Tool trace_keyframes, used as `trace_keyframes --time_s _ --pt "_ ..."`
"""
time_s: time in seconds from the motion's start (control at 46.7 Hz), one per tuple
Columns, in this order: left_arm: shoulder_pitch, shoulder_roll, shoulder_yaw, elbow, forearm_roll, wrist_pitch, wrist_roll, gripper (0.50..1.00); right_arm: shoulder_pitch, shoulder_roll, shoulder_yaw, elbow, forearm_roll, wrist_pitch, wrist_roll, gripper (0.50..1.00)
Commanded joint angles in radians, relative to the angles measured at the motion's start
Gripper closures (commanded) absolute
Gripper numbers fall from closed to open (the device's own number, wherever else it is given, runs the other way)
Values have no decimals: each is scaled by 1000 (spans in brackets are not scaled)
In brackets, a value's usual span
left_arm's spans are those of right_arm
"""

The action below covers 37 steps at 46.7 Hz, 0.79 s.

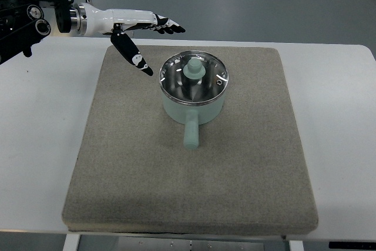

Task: Place lid left of pot with left hand
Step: 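Lower the left hand onto the lid's mint-green knob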

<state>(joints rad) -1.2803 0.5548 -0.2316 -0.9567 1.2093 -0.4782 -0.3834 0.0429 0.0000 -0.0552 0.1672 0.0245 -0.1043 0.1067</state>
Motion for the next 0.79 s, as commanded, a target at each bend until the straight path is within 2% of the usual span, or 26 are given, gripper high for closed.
trace_keyframes --time_s 0.0,0.343,0.771 --pt "-14 -3 0 -23 68 23 0 504 0 0 0 0 0 0 -1 579" --pt "-74 -50 0 -80 279 23 0 504 0 0 0 0 0 0 -1 579" --pt "-142 -180 98 -45 306 15 9 506 0 0 0 0 0 0 -1 577"
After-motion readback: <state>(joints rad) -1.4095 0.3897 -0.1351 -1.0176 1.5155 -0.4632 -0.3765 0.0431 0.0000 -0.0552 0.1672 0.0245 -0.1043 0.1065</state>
